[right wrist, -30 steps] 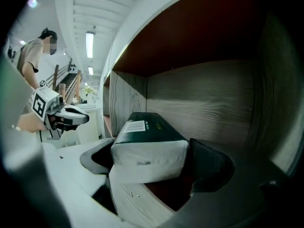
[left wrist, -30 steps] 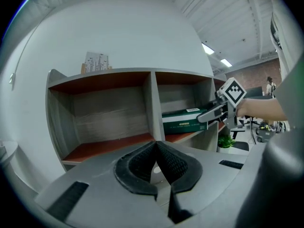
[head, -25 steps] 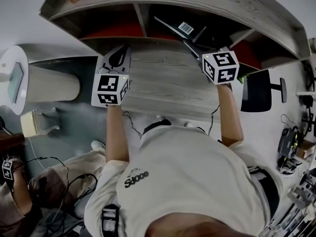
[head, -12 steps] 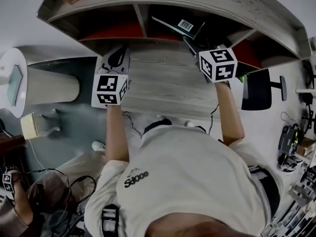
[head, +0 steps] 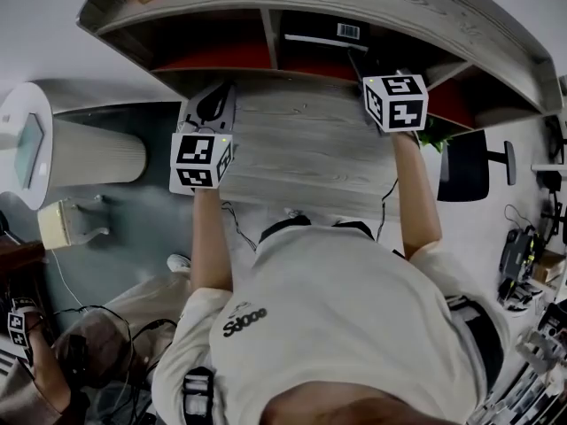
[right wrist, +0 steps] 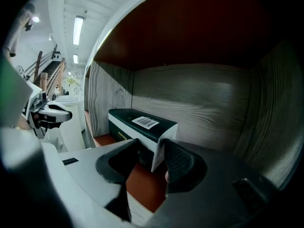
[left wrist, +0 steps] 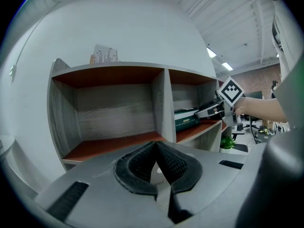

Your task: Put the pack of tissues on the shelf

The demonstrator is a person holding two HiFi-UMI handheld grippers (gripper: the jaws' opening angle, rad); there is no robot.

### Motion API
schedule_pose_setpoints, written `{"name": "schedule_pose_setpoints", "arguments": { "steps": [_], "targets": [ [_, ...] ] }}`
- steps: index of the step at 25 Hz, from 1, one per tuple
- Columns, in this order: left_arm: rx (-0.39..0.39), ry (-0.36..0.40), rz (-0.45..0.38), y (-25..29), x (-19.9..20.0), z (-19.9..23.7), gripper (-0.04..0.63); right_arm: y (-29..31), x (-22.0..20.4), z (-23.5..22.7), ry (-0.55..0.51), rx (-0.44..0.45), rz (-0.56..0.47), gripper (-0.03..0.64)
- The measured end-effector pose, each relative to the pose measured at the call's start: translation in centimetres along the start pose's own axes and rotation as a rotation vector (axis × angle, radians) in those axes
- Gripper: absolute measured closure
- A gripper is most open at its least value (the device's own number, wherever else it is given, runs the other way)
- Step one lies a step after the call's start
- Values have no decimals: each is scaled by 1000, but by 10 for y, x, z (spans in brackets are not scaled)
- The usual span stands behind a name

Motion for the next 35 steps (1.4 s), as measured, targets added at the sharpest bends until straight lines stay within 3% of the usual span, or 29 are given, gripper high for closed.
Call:
{"name": "schedule_pose_setpoints", "arguments": {
  "steps": [8,13,16,21,25,35],
  "targets": [
    [-36,-33,-8,7,-8,-1,577,-4,-3,4,3,14,-34,448],
    [-34,-26,-6,3,-9,-20,577,-20,-6,-5,96,48,-83,567],
    [-9,-36,-11,-11,-7,-40,577,-41,-13,-6,90,68,-98,589],
    [21,-16,-36,-28,9,-85,577,-89,-20,-15,53,132,-168,590],
    [49,13,-61,-46,22,-132,577,-139,-35,-30,-20,126,-214,592],
    [101,85,-111,-96,58,-263,577,-276,-55,-62,-84,160,-306,612]
  ]
}}
Point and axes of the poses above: the fingertips, and each gripper's own axes: y forward along the fingers, z to its left, x out of its top, the point moved 6 cm from there along -y, backward along the fingers, and after that the axes turned 12 degrees about -x, right-handed, at the moved point
